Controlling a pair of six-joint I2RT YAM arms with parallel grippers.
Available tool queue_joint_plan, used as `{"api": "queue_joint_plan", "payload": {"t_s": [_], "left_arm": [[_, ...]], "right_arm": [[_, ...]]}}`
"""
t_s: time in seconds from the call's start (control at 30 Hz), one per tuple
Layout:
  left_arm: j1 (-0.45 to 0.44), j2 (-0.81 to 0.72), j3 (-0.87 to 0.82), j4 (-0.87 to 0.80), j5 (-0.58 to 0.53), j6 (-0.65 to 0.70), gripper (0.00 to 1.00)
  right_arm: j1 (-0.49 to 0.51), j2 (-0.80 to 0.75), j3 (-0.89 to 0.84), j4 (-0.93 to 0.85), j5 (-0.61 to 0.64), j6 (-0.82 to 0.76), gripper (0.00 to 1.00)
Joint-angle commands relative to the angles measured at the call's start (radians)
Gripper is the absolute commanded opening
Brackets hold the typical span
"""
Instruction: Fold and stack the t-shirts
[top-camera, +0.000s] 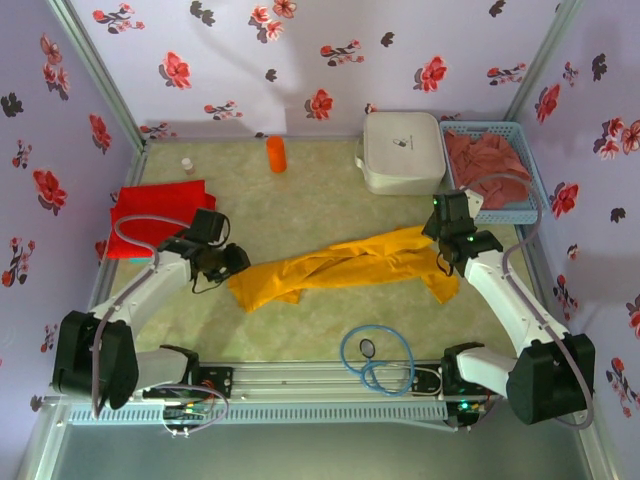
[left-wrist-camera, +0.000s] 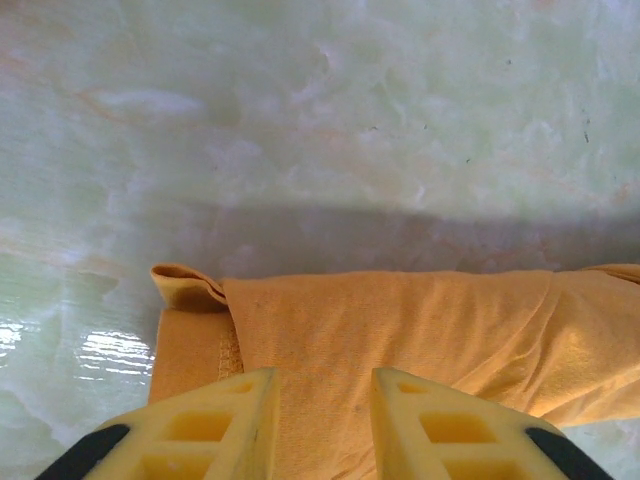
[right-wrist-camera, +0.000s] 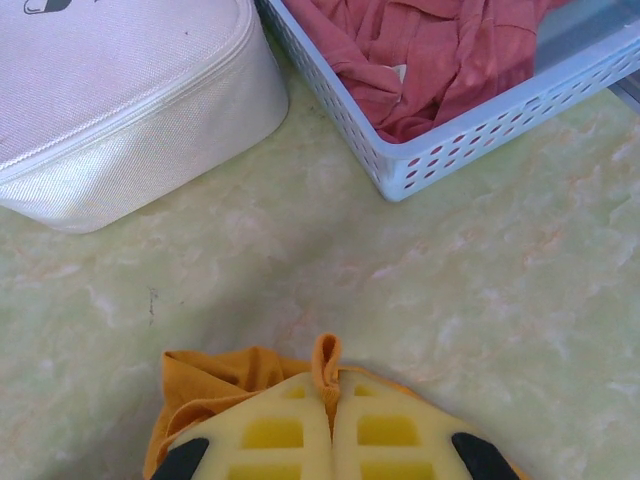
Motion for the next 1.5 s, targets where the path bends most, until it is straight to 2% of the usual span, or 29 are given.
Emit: {"api": "queue_joint_plan", "payload": {"t_s": [0.0,0.23,0.57,0.73,0.97,1.13,1.47], "left_arm": [[0.005,-0.013,-0.027,-0.016,0.027,-0.026,0.30],[0.005,-0.063,-0.082,-0.022,0.028,-0.068,0.33],[0.005,-0.007,-0.078,0.049,0.040,-0.072,0.33],[0.005,0.014,-0.065,0.065,0.045,-0.061,0.27],[0.005,0.043,-0.043,0.075,0.044,-0.033,0.11],[0.005,0.041,0.037,-0.003,-0.012,0.069,0.00],[0.004,-0.056,0.353,-0.181,-0.055,0.336,0.00]], "right_arm": [[-0.009,0.000,-0.003,-0.001,-0.006,0.010,0.00],[-0.010,0.010,-0.001,0.009,-0.011,0.011,0.00],[-0.010,0.010,-0.003,0.009,-0.019,0.014,0.00],[-0.010,0.008,-0.003,0.007,-0.017,0.011,0.00],[-0.012,0.007,0.006,0.003,-0.013,0.006,0.00],[-0.018,-0.003,0.044,-0.009,-0.018,-0.002,0.00],[-0.024,-0.053,0.172,-0.063,-0.017,-0.021,0.00]]}}
